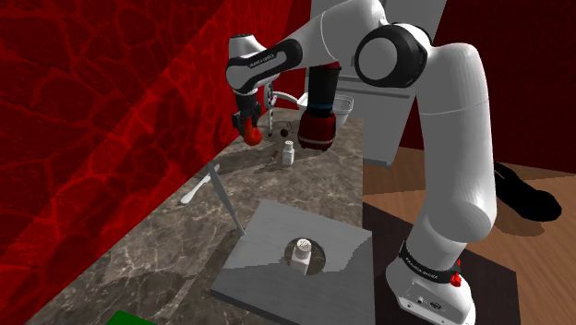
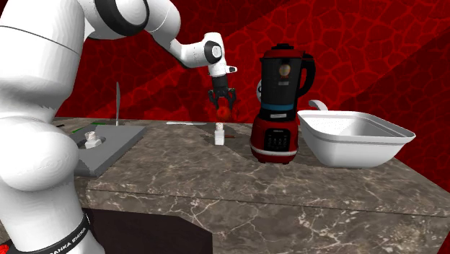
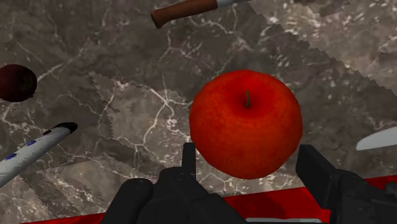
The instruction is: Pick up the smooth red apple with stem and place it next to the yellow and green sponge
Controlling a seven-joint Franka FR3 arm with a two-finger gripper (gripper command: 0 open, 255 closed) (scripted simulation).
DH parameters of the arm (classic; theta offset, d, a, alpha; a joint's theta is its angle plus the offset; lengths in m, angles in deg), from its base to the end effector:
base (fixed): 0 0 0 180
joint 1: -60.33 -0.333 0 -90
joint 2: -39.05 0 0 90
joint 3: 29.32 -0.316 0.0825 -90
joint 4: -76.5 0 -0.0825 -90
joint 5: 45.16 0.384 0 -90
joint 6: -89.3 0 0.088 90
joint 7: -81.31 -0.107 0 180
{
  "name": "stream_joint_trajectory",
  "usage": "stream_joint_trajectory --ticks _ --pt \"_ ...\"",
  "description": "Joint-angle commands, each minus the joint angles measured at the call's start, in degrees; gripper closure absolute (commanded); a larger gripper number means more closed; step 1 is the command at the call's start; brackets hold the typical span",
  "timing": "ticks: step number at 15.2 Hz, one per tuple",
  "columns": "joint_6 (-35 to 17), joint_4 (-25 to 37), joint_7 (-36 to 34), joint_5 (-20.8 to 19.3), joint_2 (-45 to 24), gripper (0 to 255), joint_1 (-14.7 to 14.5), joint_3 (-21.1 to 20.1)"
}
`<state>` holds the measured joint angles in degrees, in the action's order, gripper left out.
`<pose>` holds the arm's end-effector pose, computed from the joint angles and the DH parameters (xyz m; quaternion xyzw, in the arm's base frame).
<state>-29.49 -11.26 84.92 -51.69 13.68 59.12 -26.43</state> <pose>0.6934 -0.0211 0.4112 0.9959 0.0447 0.0465 0.0641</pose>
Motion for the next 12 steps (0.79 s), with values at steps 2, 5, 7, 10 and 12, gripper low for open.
stream_joint_trajectory --ticks 2,5,7,10,12 --pt "2.1 1.7 0.2 0.1 0.4 255 0.0 0.0" --pt "4.2 3.3 0.4 0.2 0.9 255 -0.1 0.0" --pt "5.6 4.5 0.6 0.2 1.1 255 -0.1 -0.1" --pt "7.8 6.4 0.8 0.3 1.4 255 -0.1 -0.1" --pt "9.2 7.8 1.0 0.3 1.5 255 -0.1 -0.1"
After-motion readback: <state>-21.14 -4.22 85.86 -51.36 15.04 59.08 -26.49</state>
